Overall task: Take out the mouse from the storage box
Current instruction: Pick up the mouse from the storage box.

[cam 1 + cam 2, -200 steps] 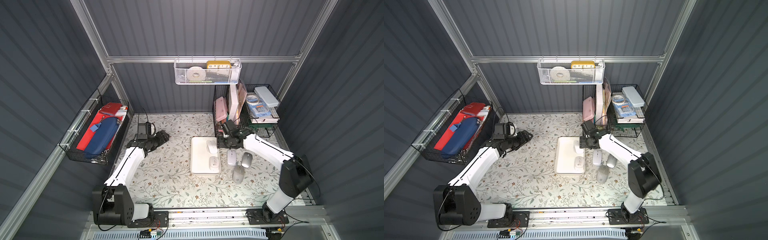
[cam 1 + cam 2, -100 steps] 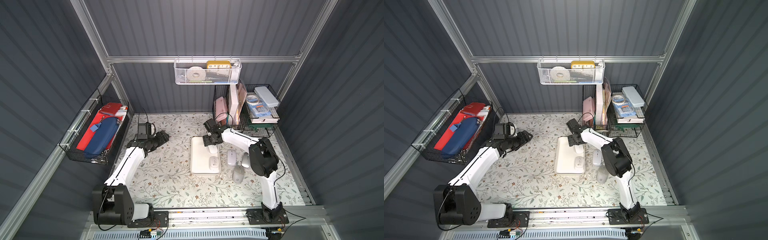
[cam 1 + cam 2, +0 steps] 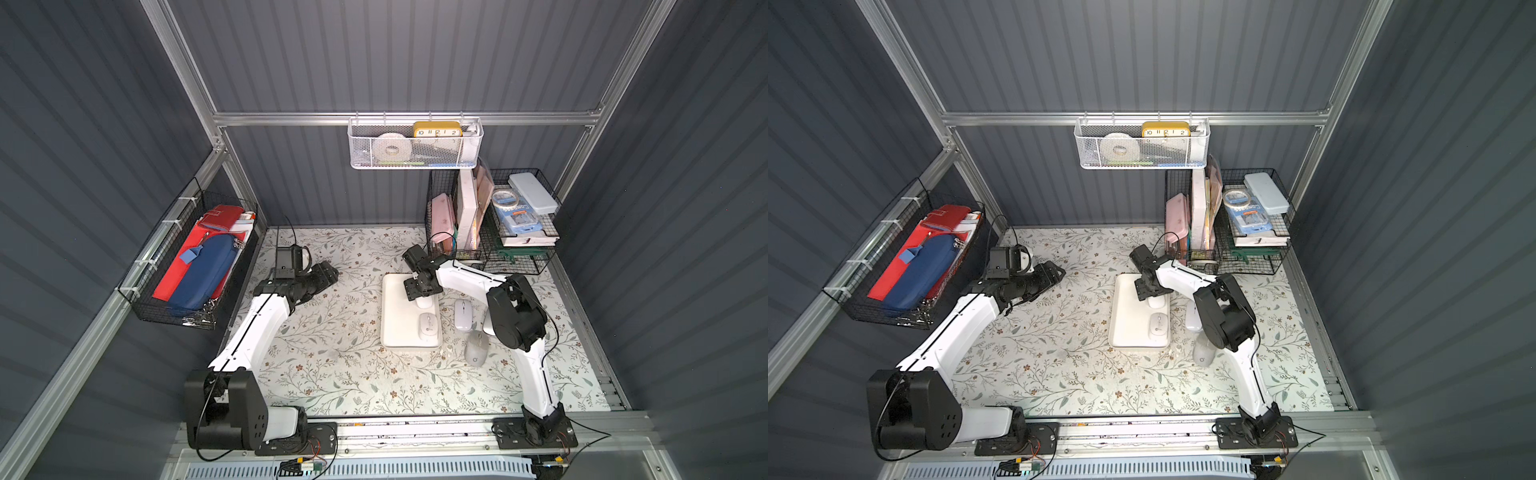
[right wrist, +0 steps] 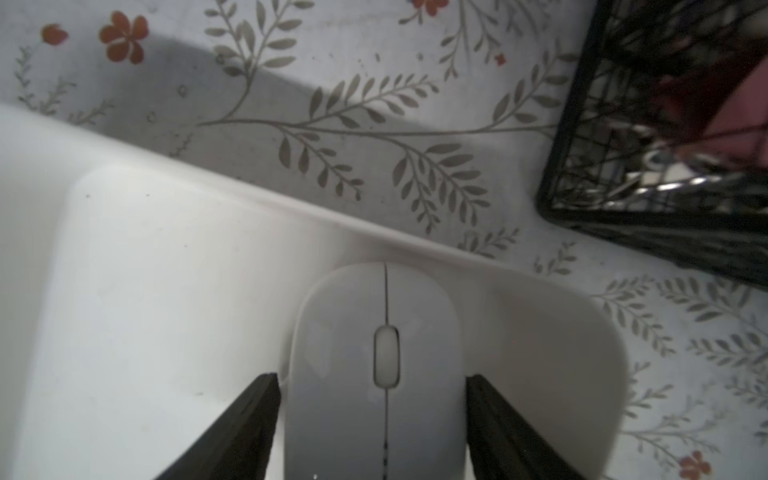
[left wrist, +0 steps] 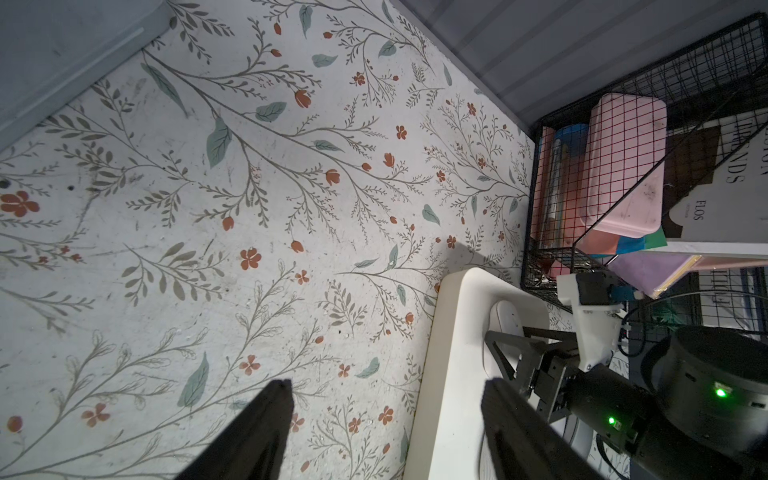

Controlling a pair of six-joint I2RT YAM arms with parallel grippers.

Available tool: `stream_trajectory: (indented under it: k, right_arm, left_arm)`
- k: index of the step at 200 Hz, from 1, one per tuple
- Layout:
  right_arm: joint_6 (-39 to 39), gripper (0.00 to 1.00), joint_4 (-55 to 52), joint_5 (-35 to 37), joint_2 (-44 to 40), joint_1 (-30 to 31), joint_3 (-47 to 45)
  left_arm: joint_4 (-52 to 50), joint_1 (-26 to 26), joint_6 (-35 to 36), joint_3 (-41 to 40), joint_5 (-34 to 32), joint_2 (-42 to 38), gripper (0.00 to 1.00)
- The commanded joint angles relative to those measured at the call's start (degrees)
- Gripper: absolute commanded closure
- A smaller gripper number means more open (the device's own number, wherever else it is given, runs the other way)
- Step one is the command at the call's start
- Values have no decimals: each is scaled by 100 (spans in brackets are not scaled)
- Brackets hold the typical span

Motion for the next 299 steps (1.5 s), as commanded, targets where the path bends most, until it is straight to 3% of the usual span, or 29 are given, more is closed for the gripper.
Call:
stream_trajectory:
  k: [1,48,196,266,299]
  right_arm:
    - [111,27,-25,-300,-71,237,-36]
    - [352,22,-307,252,55,466,325]
    - [622,26,-706,-401,417,400,296]
    - [809,44,-552,-468,216,354,-53]
    - [815,46,-406,-444,-34,343,-166]
  left_arm:
    - [-95,-23,92,8,-59,-26,23]
    - [-84,-23,109,0,-24,-25,23]
    - [-228,-23,203,-42,-32,-201,23]
    - [-228,-23,213,-51,-15,-184,23]
    - [-191,-23,206,-55,-5,-175,23]
